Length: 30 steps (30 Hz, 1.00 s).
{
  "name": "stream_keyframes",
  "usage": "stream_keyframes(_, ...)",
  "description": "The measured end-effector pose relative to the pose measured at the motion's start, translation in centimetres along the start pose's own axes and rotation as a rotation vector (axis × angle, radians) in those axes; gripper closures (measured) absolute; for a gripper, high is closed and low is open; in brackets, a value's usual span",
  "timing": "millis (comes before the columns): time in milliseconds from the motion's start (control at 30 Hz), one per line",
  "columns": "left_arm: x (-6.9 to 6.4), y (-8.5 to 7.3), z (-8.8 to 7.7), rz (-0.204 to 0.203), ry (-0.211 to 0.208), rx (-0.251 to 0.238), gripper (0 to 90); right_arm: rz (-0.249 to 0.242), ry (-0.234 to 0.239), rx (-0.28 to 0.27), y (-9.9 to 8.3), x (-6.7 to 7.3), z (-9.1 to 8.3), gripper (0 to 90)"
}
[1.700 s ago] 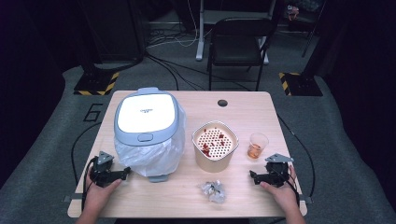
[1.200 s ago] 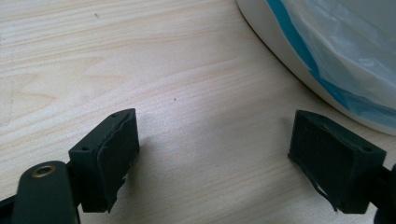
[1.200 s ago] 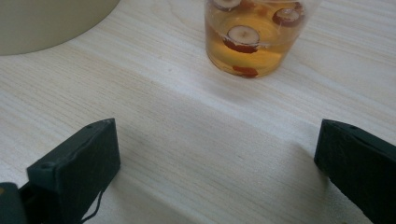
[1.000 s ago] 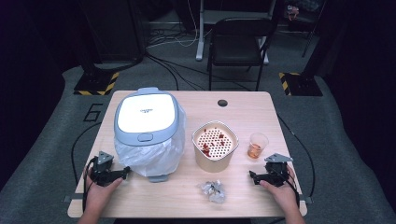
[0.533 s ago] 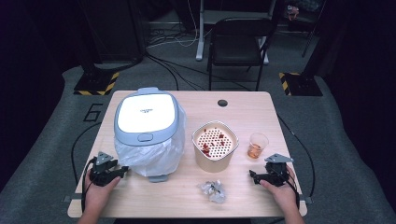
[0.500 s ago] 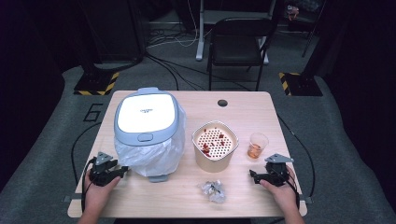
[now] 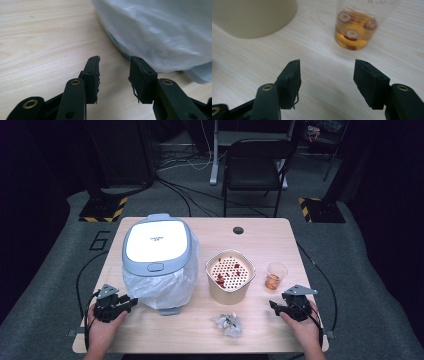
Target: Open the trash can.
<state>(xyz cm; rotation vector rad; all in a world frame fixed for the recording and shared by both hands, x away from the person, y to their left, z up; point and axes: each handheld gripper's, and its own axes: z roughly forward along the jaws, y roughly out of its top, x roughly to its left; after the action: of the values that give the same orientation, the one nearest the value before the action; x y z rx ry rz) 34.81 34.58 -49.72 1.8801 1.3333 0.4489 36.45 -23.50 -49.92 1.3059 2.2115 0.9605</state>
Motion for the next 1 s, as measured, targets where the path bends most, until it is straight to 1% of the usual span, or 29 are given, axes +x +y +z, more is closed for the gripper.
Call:
stream_keyframes(33, 0.0, 0.0, 0.0, 0.0, 0.0, 0.0, 59.8, 0.0, 0.0, 0.0, 0.0, 0.0, 0.0, 38.0)
stream_keyframes(67, -0.2, 0.1, -0.1, 0.011, -0.001, 0.009, 60.1, -0.008, 0.006, -0.013, 0.3, 0.4, -0.3, 38.6)
stream_keyframes(100, -0.5, 0.1, -0.2, 0.019, -0.001, 0.015, 60.1, -0.008, 0.006, -0.013, 0.3, 0.4, -0.3, 38.6)
stream_keyframes(133, -0.9, 0.3, -0.4, 0.057, -0.006, 0.037, 61.2, -0.002, 0.02, -0.019, 0.6, 1.0, -0.8, 40.6)
stream_keyframes(167, -0.9, 0.3, -0.4, 0.057, -0.006, 0.037, 61.6, -0.01, 0.035, -0.03, 0.8, 1.4, -1.0, 41.0)
stream_keyframes(200, -1.2, 0.2, -0.5, 0.067, -0.012, 0.047, 61.6, -0.01, 0.035, -0.03, 0.8, 1.4, -1.0, 41.0)
stream_keyframes(233, -1.6, 0.1, -0.9, 0.096, -0.025, 0.065, 62.0, -0.03, 0.067, -0.039, 1.2, 2.2, -1.5, 44.1)
stream_keyframes(267, -1.8, 0.0, -1.0, 0.101, -0.036, 0.073, 62.3, -0.032, 0.085, -0.035, 1.4, 2.7, -1.7, 45.3)
stream_keyframes(300, -1.8, 0.0, -1.0, 0.101, -0.036, 0.073, 62.3, -0.032, 0.085, -0.035, 1.4, 2.7, -1.7, 45.3)
stream_keyframes(367, -2.3, -0.2, -1.1, 0.097, -0.047, 0.071, 62.3, -0.049, 0.137, -0.045, 1.7, 3.7, -2.0, 50.3)
stream_keyframes(400, -2.5, -0.3, -1.2, 0.109, -0.055, 0.079, 62.3, -0.067, 0.169, -0.051, 2.1, 4.5, -2.3, 51.6)
stream_keyframes(433, -2.8, -0.5, -1.4, 0.125, -0.063, 0.083, 62.3, -0.074, 0.188, -0.054, 2.3, 5.1, -2.4, 51.6)
stream_keyframes(467, -2.8, -0.5, -1.4, 0.125, -0.063, 0.083, 62.3, -0.074, 0.188, -0.054, 2.3, 5.1, -2.4, 51.6)
stream_keyframes(500, -3.1, -0.6, -1.4, 0.129, -0.075, 0.076, 62.1, -0.091, 0.218, -0.065, 2.6, 6.2, -2.6, 50.5)
stream_keyframes(533, -3.1, -0.6, -1.4, 0.129, -0.075, 0.076, 62.0, -0.102, 0.24, -0.071, 2.7, 6.8, -2.6, 49.5)
stream_keyframes(567, -3.2, -0.7, -1.3, 0.12, -0.081, 0.07, 62.0, -0.102, 0.24, -0.071, 2.7, 6.8, -2.6, 49.5)
stream_keyframes(633, -3.2, -0.9, -1.2, 0.117, -0.085, 0.066, 61.2, -0.108, 0.295, -0.085, 2.9, 8.0, -2.7, 47.7)
stream_keyframes(667, -3.1, -0.9, -1.0, 0.11, -0.095, 0.066, 61.2, -0.118, 0.308, -0.089, 3.0, 8.3, -2.6, 47.1)
stream_keyframes(700, -3.3, -1.0, -0.9, 0.102, -0.107, 0.058, 61.4, -0.125, 0.336, -0.087, 3.1, 9.2, -2.6, 45.3)
stream_keyframes(733, -3.3, -1.0, -0.9, 0.102, -0.107, 0.058, 61.4, -0.125, 0.336, -0.087, 3.1, 9.2, -2.6, 45.3)
stream_keyframes(767, -3.5, -0.9, -0.9, 0.111, -0.107, 0.055, 61.7, -0.13, 0.364, -0.091, 3.2, 9.9, -2.3, 43.8)
stream_keyframes(800, -3.5, -0.9, -0.9, 0.111, -0.107, 0.055, 61.8, -0.131, 0.38, -0.091, 3.2, 10.2, -2.1, 43.3)
stream_keyframes(833, -3.7, -0.9, -0.9, 0.119, -0.11, 0.049, 61.8, -0.131, 0.38, -0.091, 3.2, 10.2, -2.1, 43.3)
stream_keyframes(867, -3.9, -0.9, -0.9, 0.124, -0.113, 0.054, 62.1, -0.134, 0.399, -0.086, 3.2, 10.5, -2.0, 42.8)
stream_keyframes(900, -4.0, -0.8, -0.9, 0.134, -0.118, 0.062, 62.5, -0.147, 0.415, -0.089, 3.2, 10.8, -1.6, 42.1)
stream_keyframes(933, -4.1, -0.9, -0.8, 0.137, -0.122, 0.051, 63.7, -0.165, 0.427, -0.08, 3.1, 11.3, -1.1, 41.3)
stream_keyframes(967, -4.3, -0.8, -0.8, 0.135, -0.122, 0.056, 64.3, -0.167, 0.433, -0.075, 3.0, 11.6, -0.9, 41.2)
stream_keyframes(1000, -4.3, -0.8, -0.8, 0.14, -0.13, 0.053, 64.3, -0.18, 0.439, -0.072, 2.9, 11.8, -0.6, 41.3)
